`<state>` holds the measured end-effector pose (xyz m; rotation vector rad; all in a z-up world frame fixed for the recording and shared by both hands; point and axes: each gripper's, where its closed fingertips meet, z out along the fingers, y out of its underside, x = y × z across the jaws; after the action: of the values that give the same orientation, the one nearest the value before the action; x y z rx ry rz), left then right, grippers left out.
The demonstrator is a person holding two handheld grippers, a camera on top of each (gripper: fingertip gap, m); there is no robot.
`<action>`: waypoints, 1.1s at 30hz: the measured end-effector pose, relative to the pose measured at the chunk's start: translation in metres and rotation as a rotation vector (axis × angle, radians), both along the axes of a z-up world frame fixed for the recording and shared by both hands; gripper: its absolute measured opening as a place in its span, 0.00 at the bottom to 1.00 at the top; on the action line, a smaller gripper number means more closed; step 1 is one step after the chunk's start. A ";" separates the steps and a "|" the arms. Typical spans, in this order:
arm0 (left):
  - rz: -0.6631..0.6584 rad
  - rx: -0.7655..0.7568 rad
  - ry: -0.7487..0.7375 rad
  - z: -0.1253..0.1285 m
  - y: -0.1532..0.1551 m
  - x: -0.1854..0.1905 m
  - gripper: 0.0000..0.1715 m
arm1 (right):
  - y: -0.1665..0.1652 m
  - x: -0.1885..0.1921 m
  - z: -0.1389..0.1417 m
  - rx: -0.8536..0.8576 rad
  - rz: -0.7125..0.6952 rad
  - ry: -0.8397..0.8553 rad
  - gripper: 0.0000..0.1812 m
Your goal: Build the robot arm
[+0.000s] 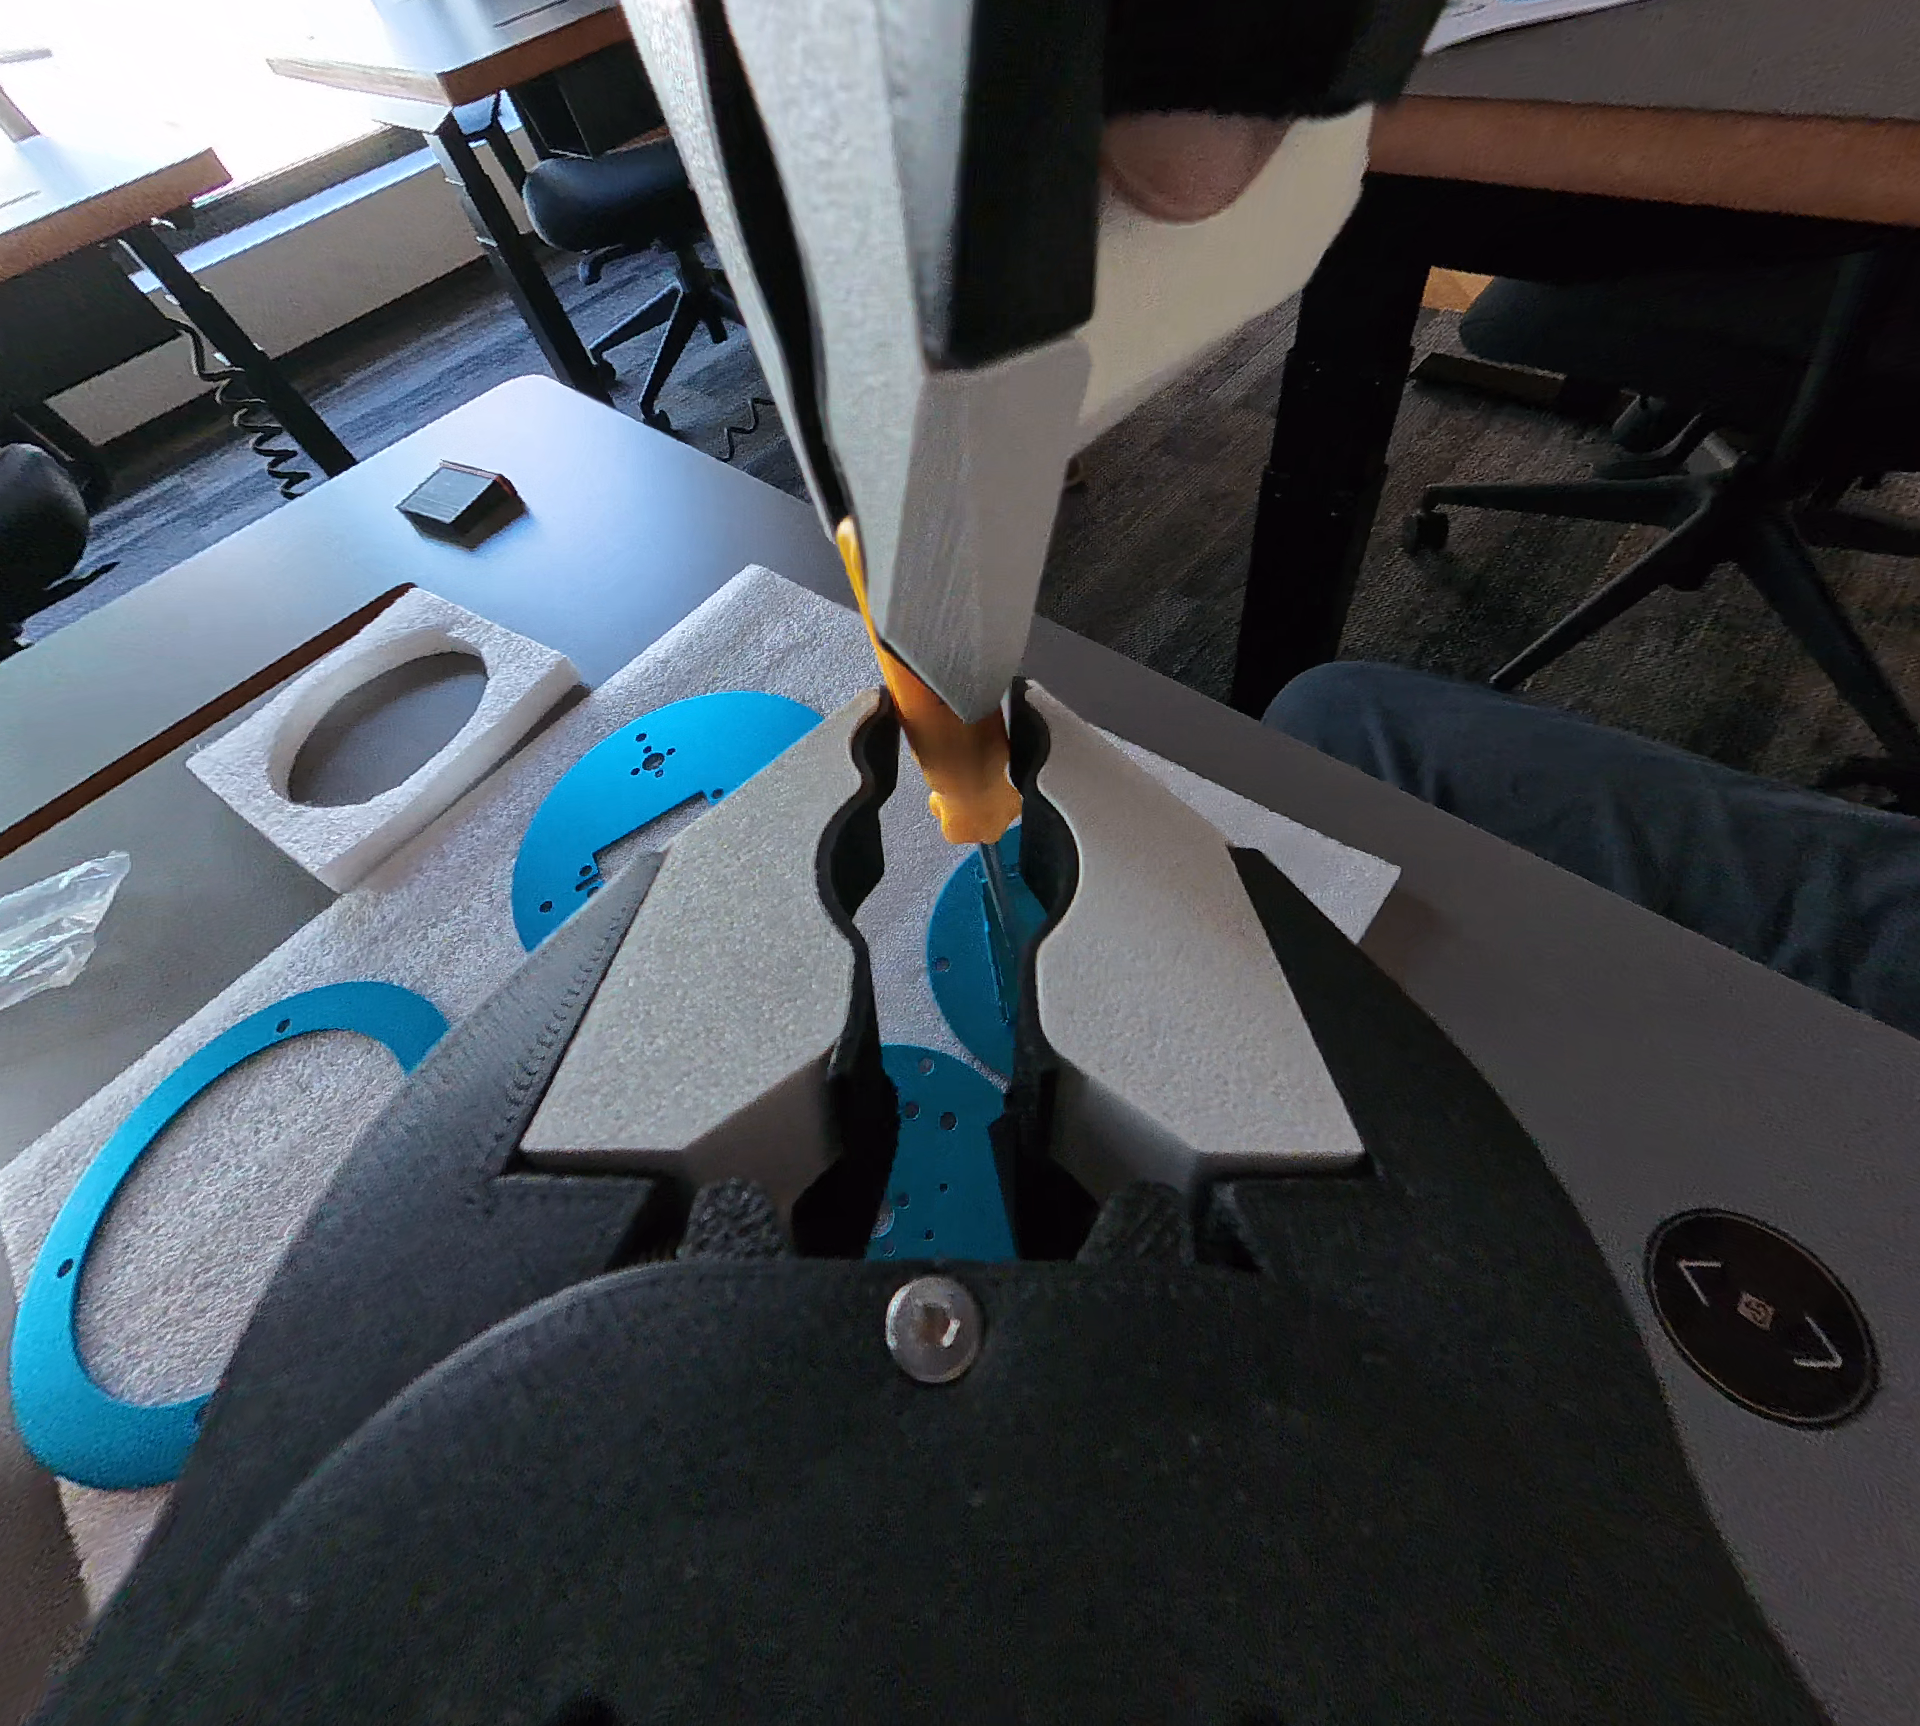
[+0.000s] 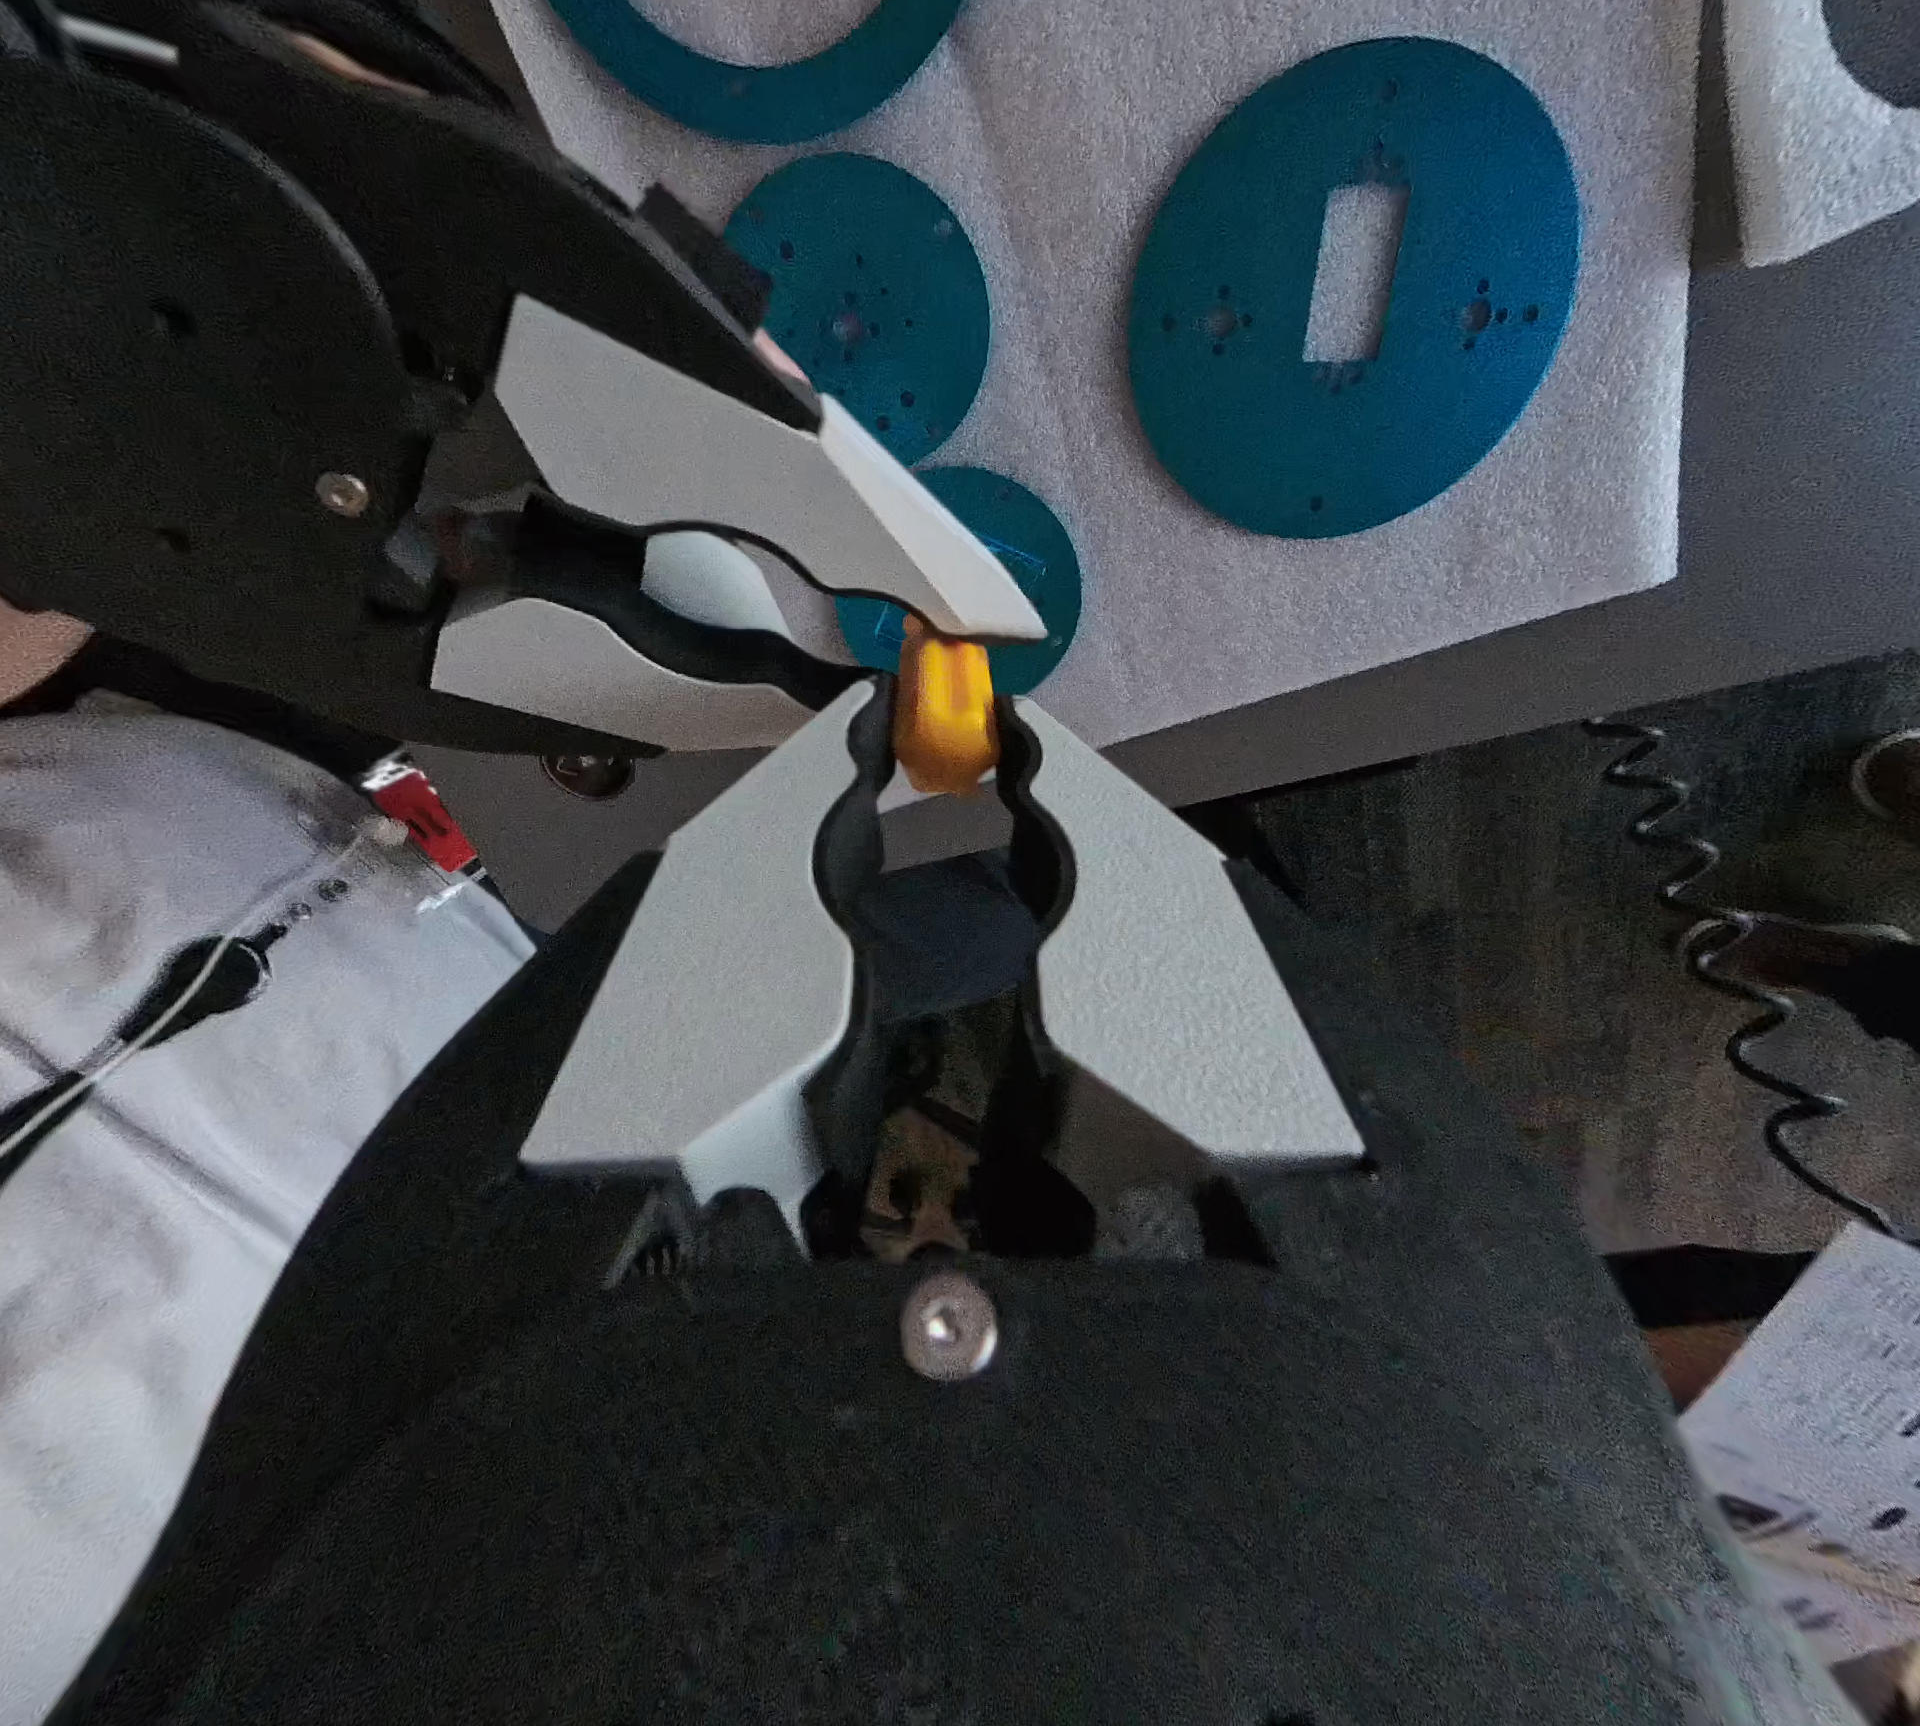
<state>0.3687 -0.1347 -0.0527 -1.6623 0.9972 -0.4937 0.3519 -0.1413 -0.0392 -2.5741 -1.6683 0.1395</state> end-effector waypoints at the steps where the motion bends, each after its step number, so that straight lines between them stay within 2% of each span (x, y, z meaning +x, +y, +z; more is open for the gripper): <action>1: 0.000 0.004 0.005 0.000 0.000 0.000 0.11 | 0.000 0.000 0.000 -0.007 -0.050 0.003 0.10; 3: -0.015 -0.006 -0.006 0.000 -0.001 0.002 0.11 | -0.002 0.003 0.000 -0.013 -0.025 -0.015 0.10; 6: -0.033 -0.015 -0.016 0.000 -0.004 0.003 0.11 | -0.003 -0.001 0.002 0.055 0.182 -0.005 0.15; 9: -0.044 -0.018 -0.019 0.000 -0.005 0.003 0.10 | -0.004 0.000 0.001 0.078 0.268 -0.017 0.09; 11: -0.049 -0.026 -0.017 -0.001 -0.006 0.004 0.10 | -0.005 0.001 0.000 0.051 0.210 -0.025 0.09; 14: -0.016 -0.008 0.002 -0.001 -0.003 0.003 0.10 | -0.002 0.003 0.000 -0.005 0.007 -0.021 0.09; 16: -0.020 -0.004 0.002 -0.001 -0.003 0.004 0.10 | -0.003 0.004 0.000 -0.026 -0.080 -0.015 0.09; 17: -0.030 -0.013 -0.007 -0.001 -0.004 0.005 0.10 | -0.004 0.005 0.000 -0.032 -0.069 -0.025 0.09; 20: -0.042 -0.022 -0.023 -0.001 -0.006 0.004 0.09 | -0.006 0.000 0.000 0.020 0.120 -0.010 0.13; 23: -0.045 -0.023 -0.027 -0.001 -0.006 0.003 0.10 | -0.006 -0.001 0.000 0.052 0.200 -0.008 0.10; 25: -0.042 -0.029 -0.025 -0.001 -0.006 0.003 0.10 | -0.005 -0.001 0.000 0.044 0.156 -0.007 0.10; 28: -0.019 -0.023 -0.002 -0.002 -0.004 0.001 0.11 | -0.001 -0.003 0.000 0.006 0.012 0.003 0.10; 33: 0.016 -0.069 -0.022 -0.004 -0.007 -0.011 0.25 | 0.000 -0.008 0.000 0.024 0.064 0.032 0.10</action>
<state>0.3576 -0.1421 -0.0567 -1.7212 0.9589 -0.5396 0.3443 -0.1411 -0.0390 -2.4891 -1.7306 0.1617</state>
